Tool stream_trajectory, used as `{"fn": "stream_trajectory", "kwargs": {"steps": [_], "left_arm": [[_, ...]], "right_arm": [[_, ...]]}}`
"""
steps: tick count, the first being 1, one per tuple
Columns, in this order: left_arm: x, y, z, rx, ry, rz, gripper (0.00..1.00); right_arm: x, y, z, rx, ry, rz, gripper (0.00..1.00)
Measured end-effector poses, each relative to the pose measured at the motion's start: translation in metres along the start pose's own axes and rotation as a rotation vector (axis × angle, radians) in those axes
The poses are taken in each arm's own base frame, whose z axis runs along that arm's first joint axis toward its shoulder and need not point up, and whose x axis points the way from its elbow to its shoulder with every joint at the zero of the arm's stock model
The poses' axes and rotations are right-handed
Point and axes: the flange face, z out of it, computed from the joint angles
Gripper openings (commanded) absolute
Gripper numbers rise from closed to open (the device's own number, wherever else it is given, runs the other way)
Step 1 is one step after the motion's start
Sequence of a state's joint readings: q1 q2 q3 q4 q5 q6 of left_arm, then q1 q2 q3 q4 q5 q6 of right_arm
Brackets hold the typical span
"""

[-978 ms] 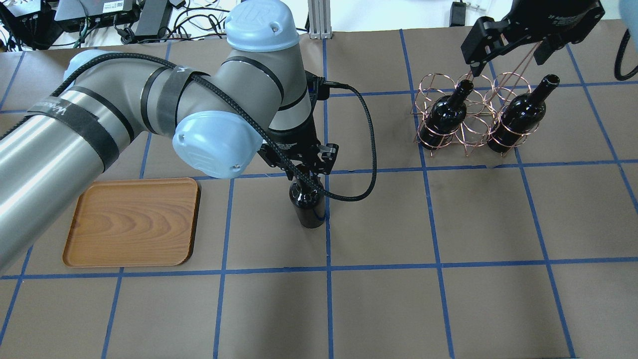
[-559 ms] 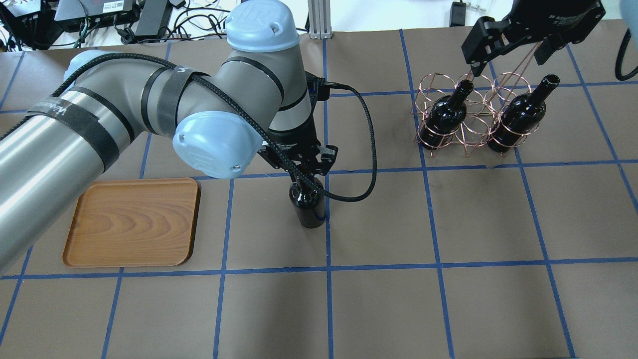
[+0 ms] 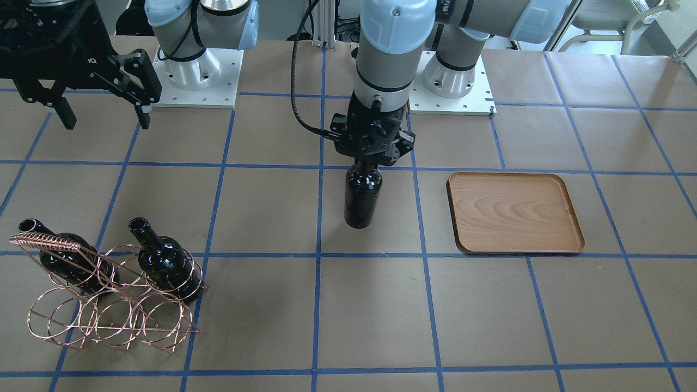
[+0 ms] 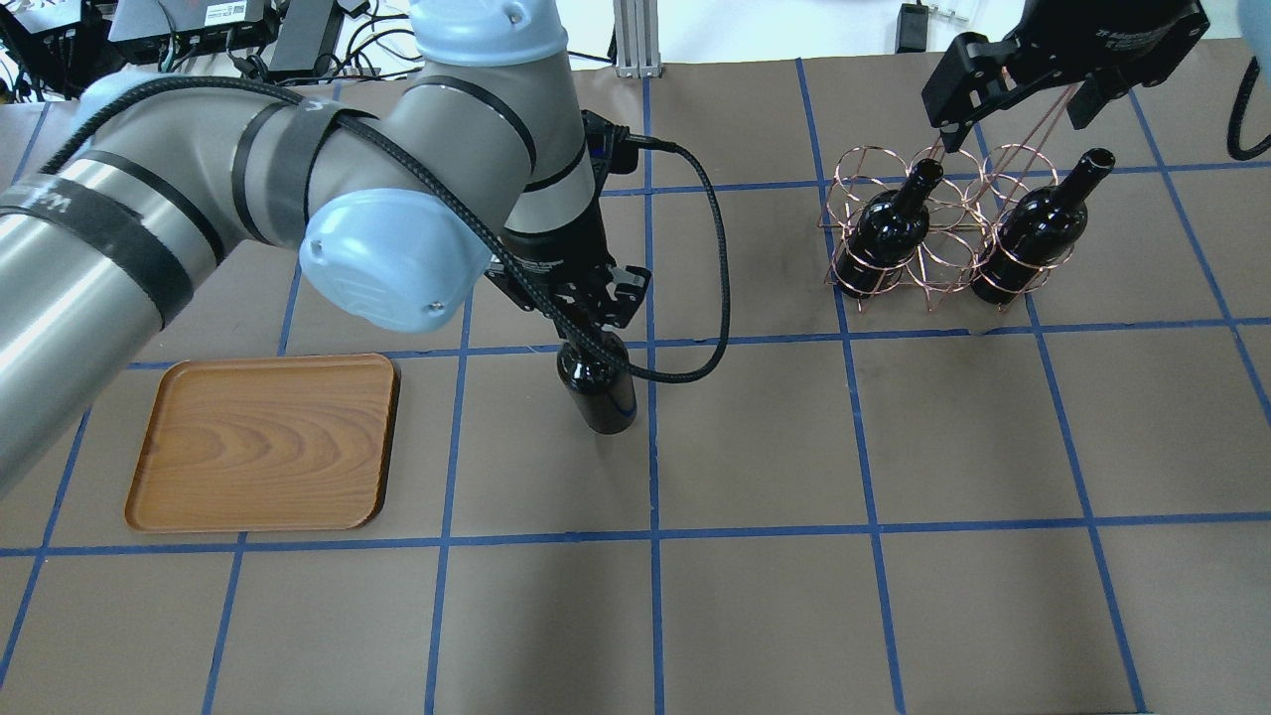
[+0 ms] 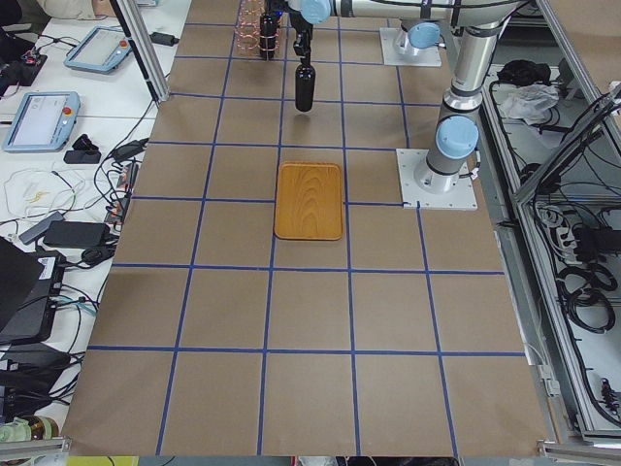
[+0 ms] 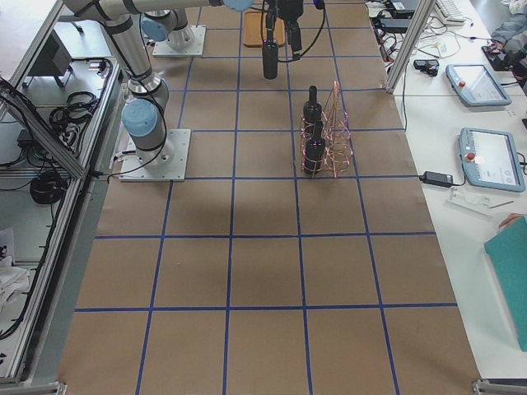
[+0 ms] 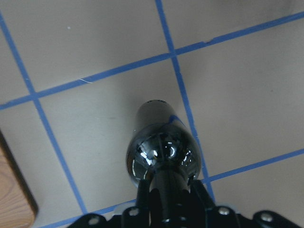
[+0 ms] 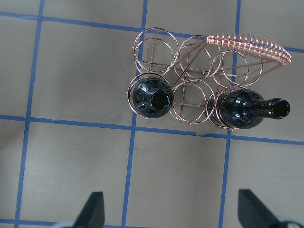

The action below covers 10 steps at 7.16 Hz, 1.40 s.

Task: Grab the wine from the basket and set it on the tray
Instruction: 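Lift the bottle with the left gripper and carry it over the tray, then lower the bottle lying onto the wooden tray with the left gripper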

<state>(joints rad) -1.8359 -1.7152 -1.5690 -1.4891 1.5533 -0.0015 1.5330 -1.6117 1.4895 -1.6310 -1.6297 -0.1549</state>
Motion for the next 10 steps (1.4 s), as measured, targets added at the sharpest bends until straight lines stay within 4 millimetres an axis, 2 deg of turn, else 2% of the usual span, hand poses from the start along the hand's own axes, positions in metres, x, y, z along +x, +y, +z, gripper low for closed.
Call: {"fn": "stream_trajectory", "kwargs": {"steps": [1, 3, 5, 6, 8, 10], "left_arm": [[-0.04, -0.003, -0.016, 0.009, -0.021, -0.022, 0.0], [-0.136, 0.003, -0.036, 0.019, -0.074, -0.058, 0.0], [-0.225, 0.023, -0.038, -0.003, -0.081, -0.072, 0.0], [-0.261, 0.038, -0.027, -0.031, -0.065, -0.06, 0.0], [-0.317, 0.07, -0.001, -0.076, -0.023, -0.049, 0.0], [-0.349, 0.087, 0.013, -0.094, 0.011, -0.043, 0.0]], "right_arm": [[0.0, 0.0, 0.0, 0.001, 0.0, 0.0, 1.0], [0.0, 0.0, 0.0, 0.001, 0.0, 0.001, 1.0], [0.0, 0.0, 0.0, 0.0, 0.0, 0.002, 1.0], [0.0, 0.001, -0.001, 0.0, 0.0, 0.002, 1.0], [0.0, 0.001, -0.001, 0.002, -0.001, 0.002, 1.0], [0.0, 0.0, -0.001, 0.001, 0.001, 0.001, 1.0]]}}
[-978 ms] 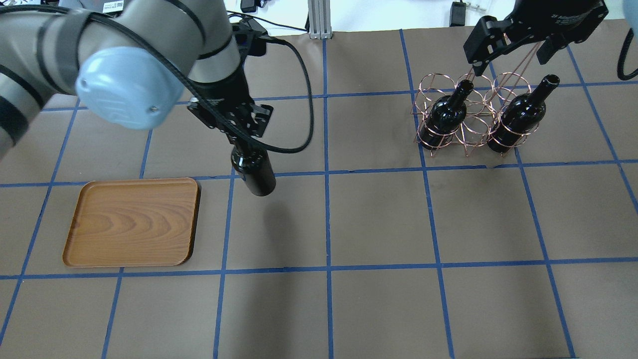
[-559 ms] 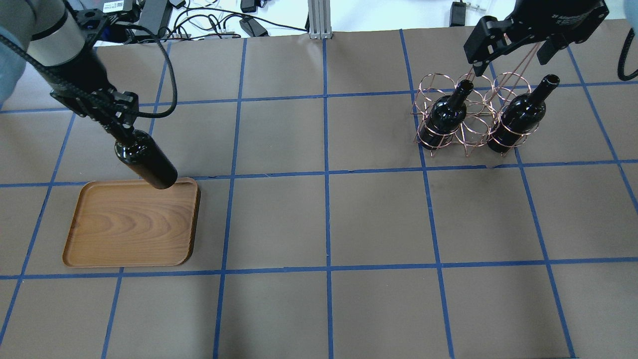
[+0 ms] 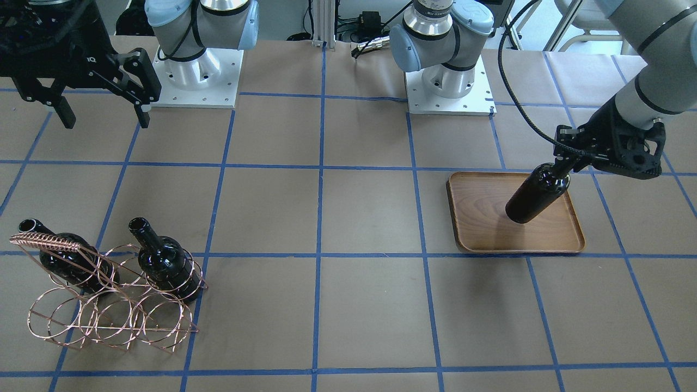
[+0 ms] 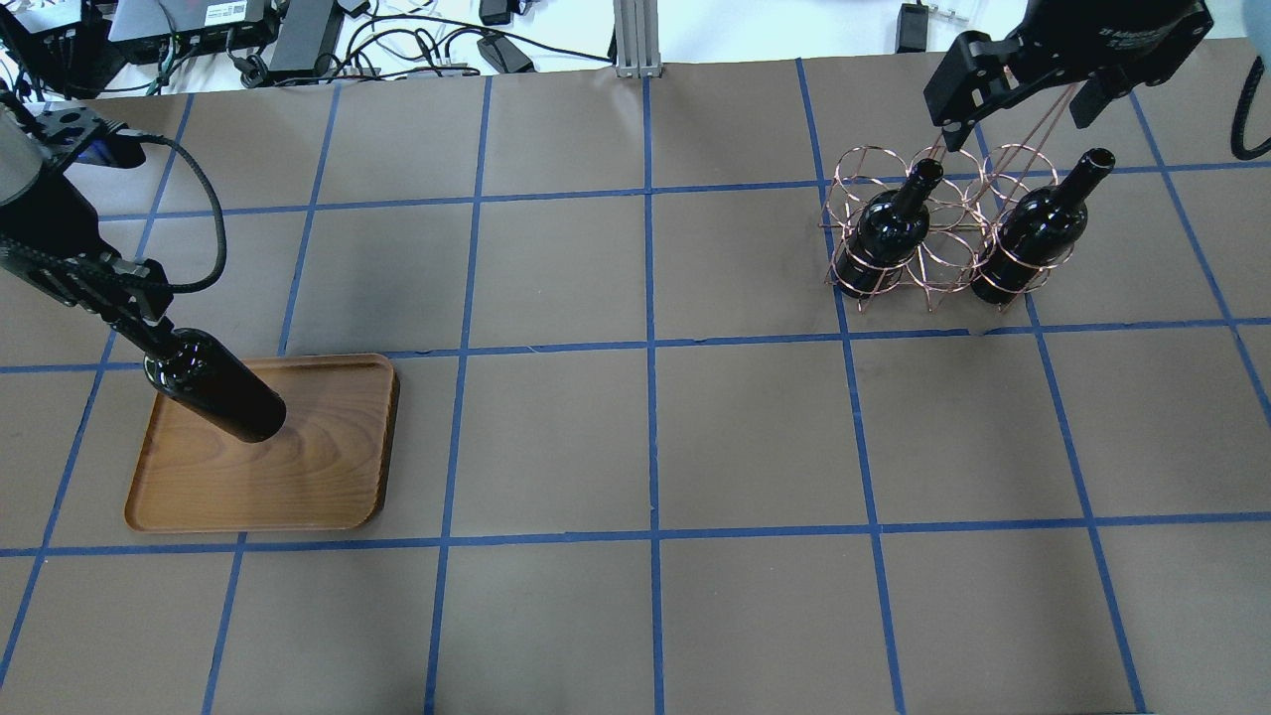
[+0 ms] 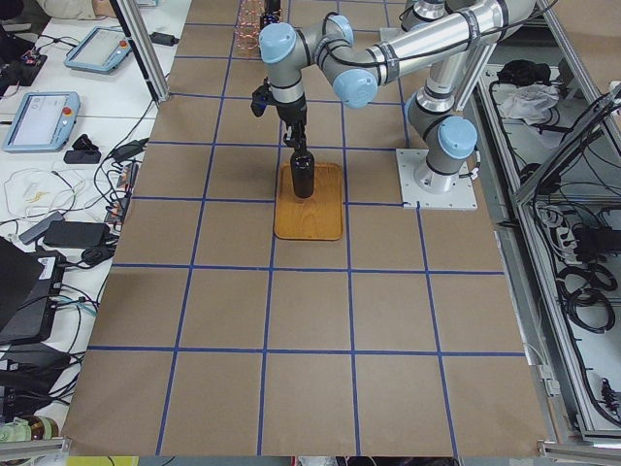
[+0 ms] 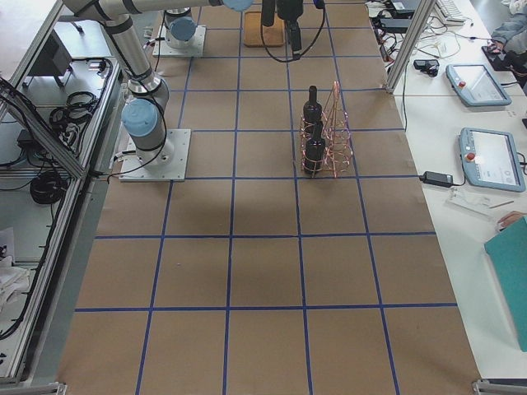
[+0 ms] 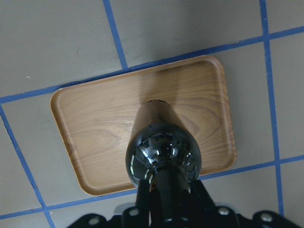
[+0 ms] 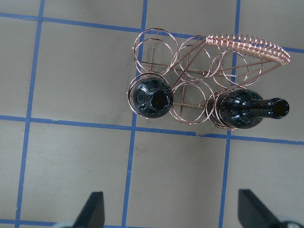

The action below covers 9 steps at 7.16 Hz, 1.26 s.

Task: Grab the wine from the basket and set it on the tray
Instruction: 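Lower the bottle lying onto the wooden tray with the left gripper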

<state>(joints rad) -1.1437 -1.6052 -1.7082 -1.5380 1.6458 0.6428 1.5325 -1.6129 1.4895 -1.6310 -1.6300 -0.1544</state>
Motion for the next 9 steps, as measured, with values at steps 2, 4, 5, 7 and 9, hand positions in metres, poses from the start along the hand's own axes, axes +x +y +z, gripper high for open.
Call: {"fn": "stream_trajectory", "kwargs": {"steps": [2, 4, 5, 7, 9], "left_arm": [[-0.008, 0.002, 0.018, -0.027, 0.023, 0.0, 0.0], [-0.008, 0.002, 0.026, -0.041, 0.033, 0.001, 0.54], [-0.009, 0.002, 0.028, -0.044, 0.033, 0.002, 1.0], [-0.009, 0.003, 0.023, -0.044, 0.024, -0.01, 1.0], [-0.006, 0.007, 0.001, -0.016, -0.001, -0.037, 1.0]], "right_arm": [[0.0, 0.0, 0.0, -0.001, 0.0, 0.0, 1.0], [0.0, 0.0, 0.0, -0.001, -0.001, 0.001, 1.0], [0.0, 0.0, 0.001, -0.002, -0.001, 0.001, 1.0], [0.001, 0.0, 0.0, -0.002, 0.0, 0.001, 1.0], [0.001, 0.0, 0.0, -0.001, 0.001, 0.001, 1.0]]}}
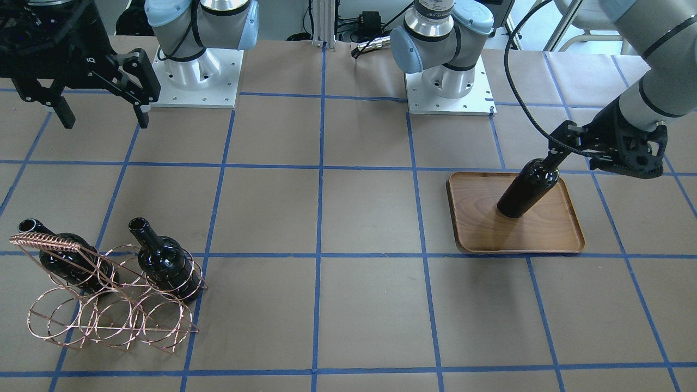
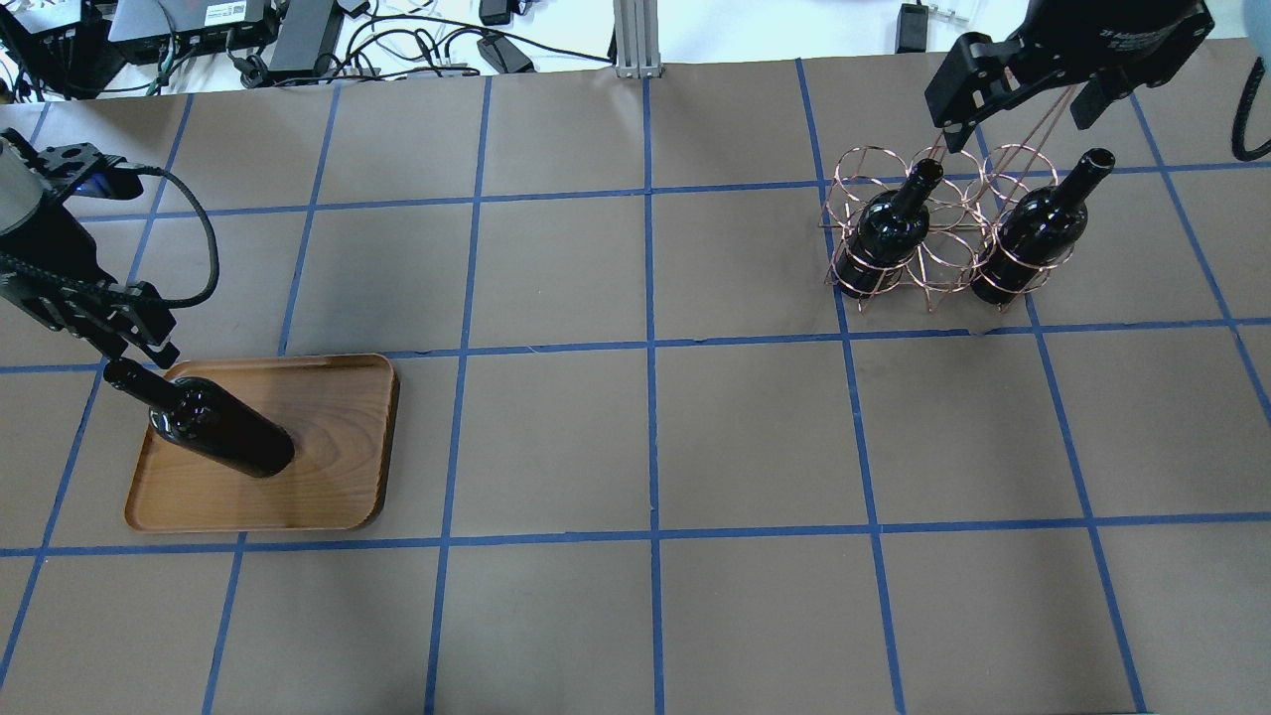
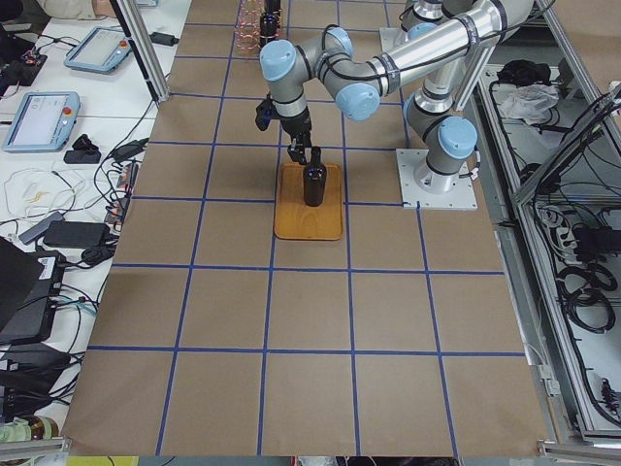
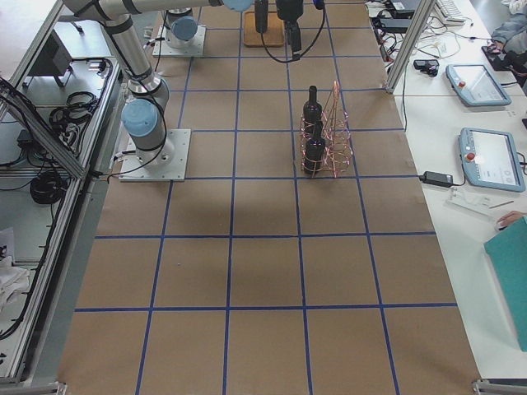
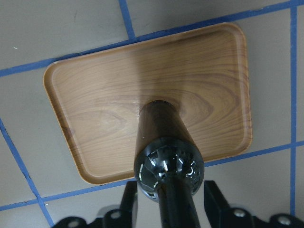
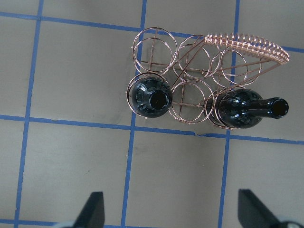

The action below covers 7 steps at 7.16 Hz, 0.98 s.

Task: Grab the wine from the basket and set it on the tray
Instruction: 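Lower the bottle lying onto the wooden tray with the left gripper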

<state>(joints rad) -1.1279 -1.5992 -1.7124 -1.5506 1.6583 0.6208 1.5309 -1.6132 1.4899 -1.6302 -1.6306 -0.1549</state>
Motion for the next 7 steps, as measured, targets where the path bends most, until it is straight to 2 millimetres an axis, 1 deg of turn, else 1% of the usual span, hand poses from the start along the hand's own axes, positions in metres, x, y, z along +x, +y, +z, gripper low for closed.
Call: {"fn": "stream_trajectory", "kwargs": {"steps": [1, 2, 3, 4, 5, 7], "left_arm": [[0.004, 0.001, -0.017, 0.017, -0.007, -0.053, 1.0], [0.014, 0.001, -0.036, 0.038, -0.004, -0.109, 1.0], [0.035, 0.0, -0.057, 0.072, -0.003, -0.149, 1.0], [0.067, -0.003, -0.073, 0.103, -0.009, -0.174, 1.0], [0.108, -0.006, -0.085, 0.128, -0.014, -0.182, 1.0], [0.19, -0.003, -0.096, 0.158, -0.021, -0.137, 1.0]], "right_arm": [[0.0, 0.0, 0.0, -0.001, 0.0, 0.0, 1.0], [0.0, 0.0, 0.001, -0.002, 0.0, 0.0, 1.0], [0.0, 0.0, 0.001, -0.002, 0.0, 0.001, 1.0], [0.001, 0.0, 0.0, 0.001, 0.005, -0.009, 1.0], [0.002, -0.001, -0.001, 0.009, 0.018, -0.035, 1.0], [0.003, -0.002, -0.003, 0.017, 0.027, -0.053, 1.0]]}}
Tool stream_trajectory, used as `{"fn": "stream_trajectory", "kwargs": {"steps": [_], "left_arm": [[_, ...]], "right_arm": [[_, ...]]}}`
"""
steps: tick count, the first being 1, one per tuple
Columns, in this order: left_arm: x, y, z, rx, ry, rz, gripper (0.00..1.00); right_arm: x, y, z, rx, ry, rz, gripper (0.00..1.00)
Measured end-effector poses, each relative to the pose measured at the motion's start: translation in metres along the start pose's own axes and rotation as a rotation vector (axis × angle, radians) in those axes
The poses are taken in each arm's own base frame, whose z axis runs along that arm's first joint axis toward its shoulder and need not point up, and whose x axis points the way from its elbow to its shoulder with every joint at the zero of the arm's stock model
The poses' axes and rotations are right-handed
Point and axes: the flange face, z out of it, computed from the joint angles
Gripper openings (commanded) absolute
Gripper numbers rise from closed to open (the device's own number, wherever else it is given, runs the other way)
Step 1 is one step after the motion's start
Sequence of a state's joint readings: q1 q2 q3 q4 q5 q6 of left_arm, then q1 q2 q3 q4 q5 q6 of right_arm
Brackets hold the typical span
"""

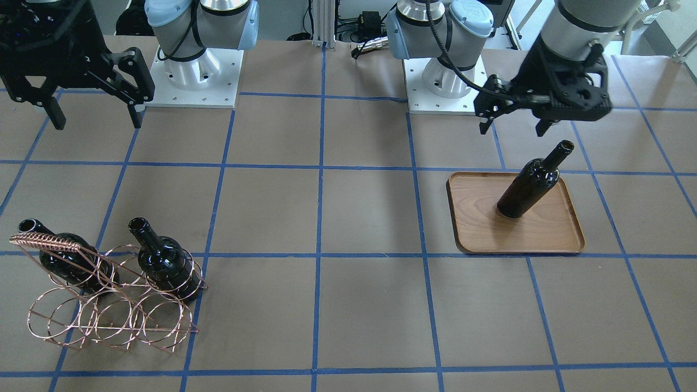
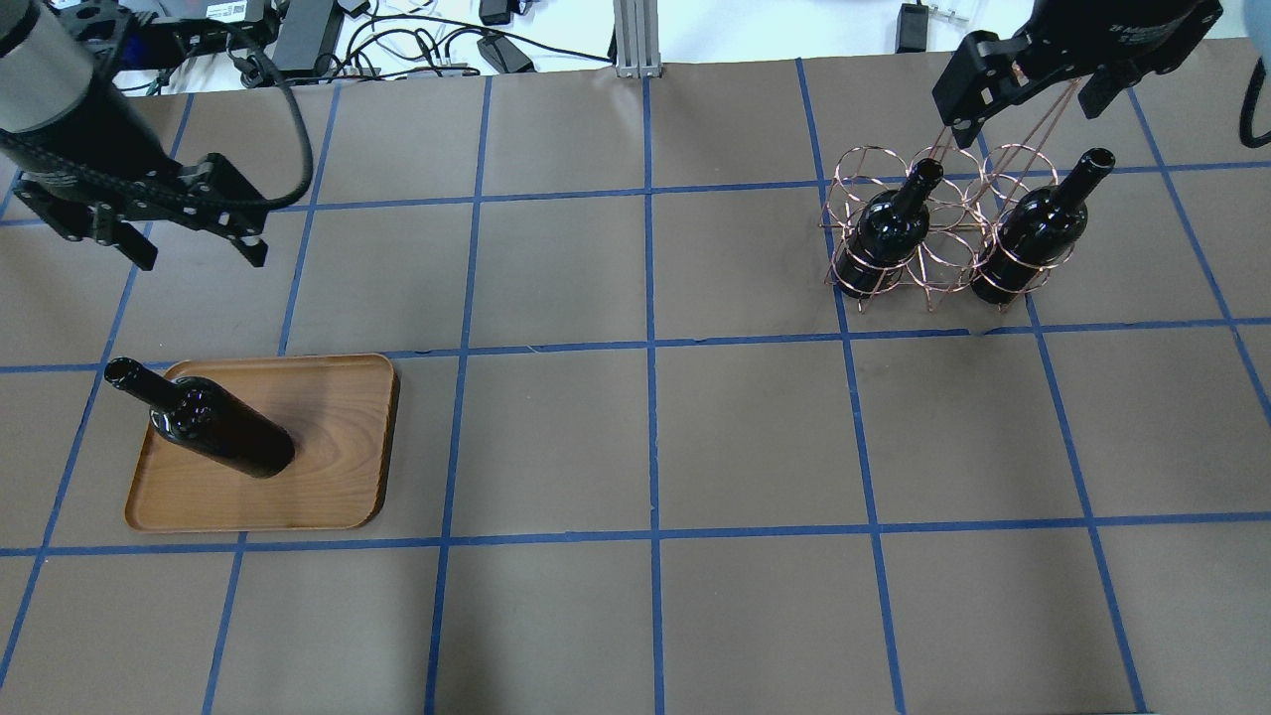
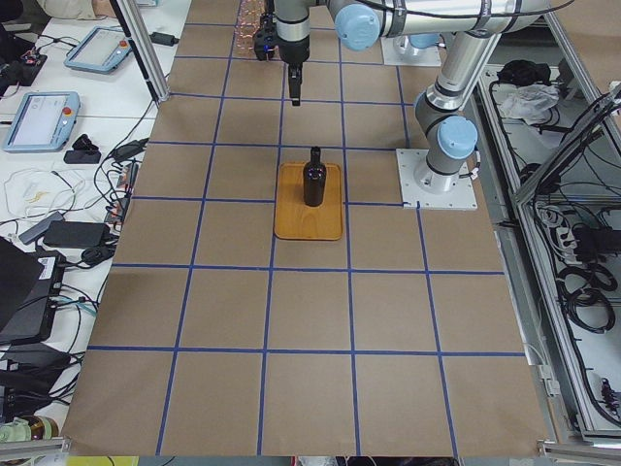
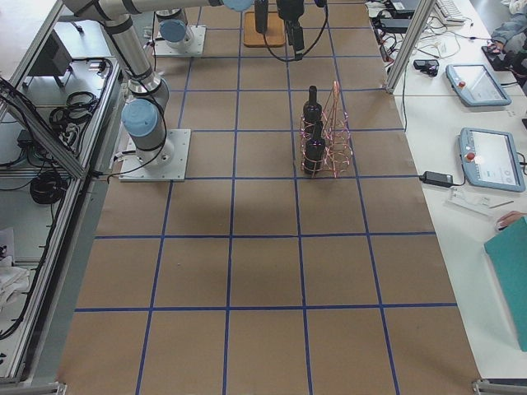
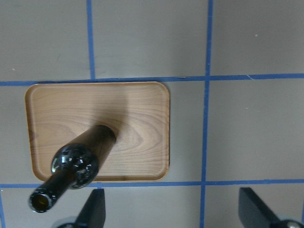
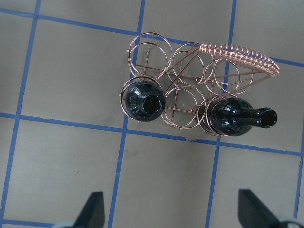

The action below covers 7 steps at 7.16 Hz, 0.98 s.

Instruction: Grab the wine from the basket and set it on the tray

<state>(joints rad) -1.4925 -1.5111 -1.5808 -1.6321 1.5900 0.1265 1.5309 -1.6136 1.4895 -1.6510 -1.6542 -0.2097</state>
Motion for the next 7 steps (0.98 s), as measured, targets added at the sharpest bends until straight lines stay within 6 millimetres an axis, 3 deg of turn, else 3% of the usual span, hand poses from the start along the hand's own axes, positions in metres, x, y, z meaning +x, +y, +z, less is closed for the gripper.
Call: {"fn": "stream_trajectory", "kwargs": {"steps": [2, 4, 7], "left_arm": [[0.05, 0.017, -0.011, 0.025, 0.027, 0.058, 1.0], [0.062, 0.027, -0.016, 0.035, 0.039, 0.083, 1.0], [0.063, 0.029, -0.012, 0.025, 0.04, 0.091, 1.0]], "right_arm": [[0.0, 0.0, 0.0, 0.002, -0.005, 0.004, 1.0], [-0.001, 0.0, 0.0, 0.004, -0.007, 0.006, 1.0], [0.0, -0.001, 0.0, 0.005, -0.005, 0.006, 1.0]]}}
